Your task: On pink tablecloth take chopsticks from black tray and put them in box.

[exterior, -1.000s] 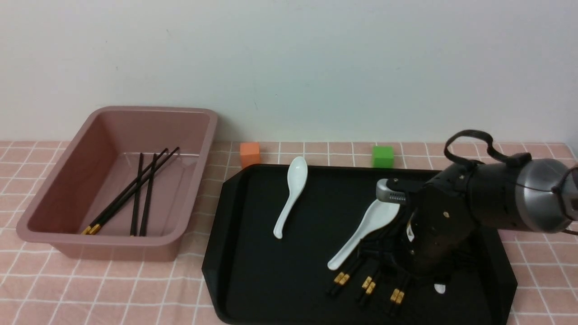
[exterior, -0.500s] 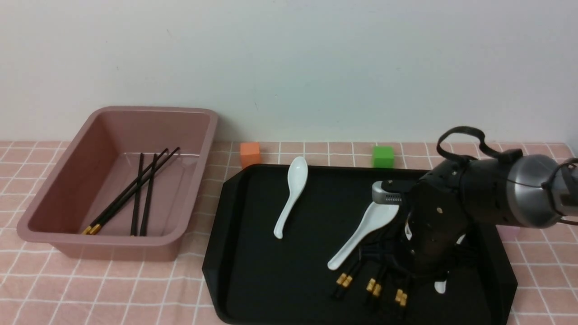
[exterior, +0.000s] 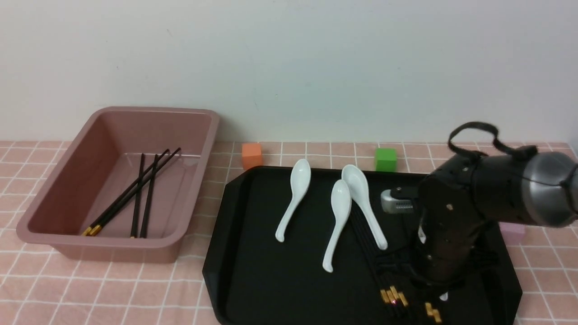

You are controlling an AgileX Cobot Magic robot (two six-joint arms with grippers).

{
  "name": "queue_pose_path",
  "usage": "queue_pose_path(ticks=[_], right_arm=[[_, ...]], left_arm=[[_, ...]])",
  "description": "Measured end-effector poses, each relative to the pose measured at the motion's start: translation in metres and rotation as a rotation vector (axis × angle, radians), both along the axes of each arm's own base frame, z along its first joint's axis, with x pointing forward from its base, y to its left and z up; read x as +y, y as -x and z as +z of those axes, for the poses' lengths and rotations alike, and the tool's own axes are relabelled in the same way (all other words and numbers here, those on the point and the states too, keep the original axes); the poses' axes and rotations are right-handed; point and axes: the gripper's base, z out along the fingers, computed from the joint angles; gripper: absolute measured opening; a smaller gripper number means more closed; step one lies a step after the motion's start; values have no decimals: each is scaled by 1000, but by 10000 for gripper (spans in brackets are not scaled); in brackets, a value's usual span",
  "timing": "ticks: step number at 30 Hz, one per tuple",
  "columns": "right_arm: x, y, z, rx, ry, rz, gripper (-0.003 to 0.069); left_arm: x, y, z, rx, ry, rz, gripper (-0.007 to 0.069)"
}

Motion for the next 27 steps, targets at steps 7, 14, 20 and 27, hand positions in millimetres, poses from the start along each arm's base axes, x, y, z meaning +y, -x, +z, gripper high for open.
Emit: queue_pose_path(ticks=[7, 14, 20, 27], right_arm=[[-15, 22, 62, -91, -9, 4, 136], [1, 33, 126, -265, -149, 95, 136], [79, 19, 173, -421, -272, 356, 136], [203, -11, 166, -481, -386, 709, 136]], left_arm=[[0, 0, 0, 0, 0, 0, 190], [0, 0, 0, 0, 0, 0, 197], [0, 0, 0, 0, 0, 0, 204], [0, 0, 0, 0, 0, 0, 213]])
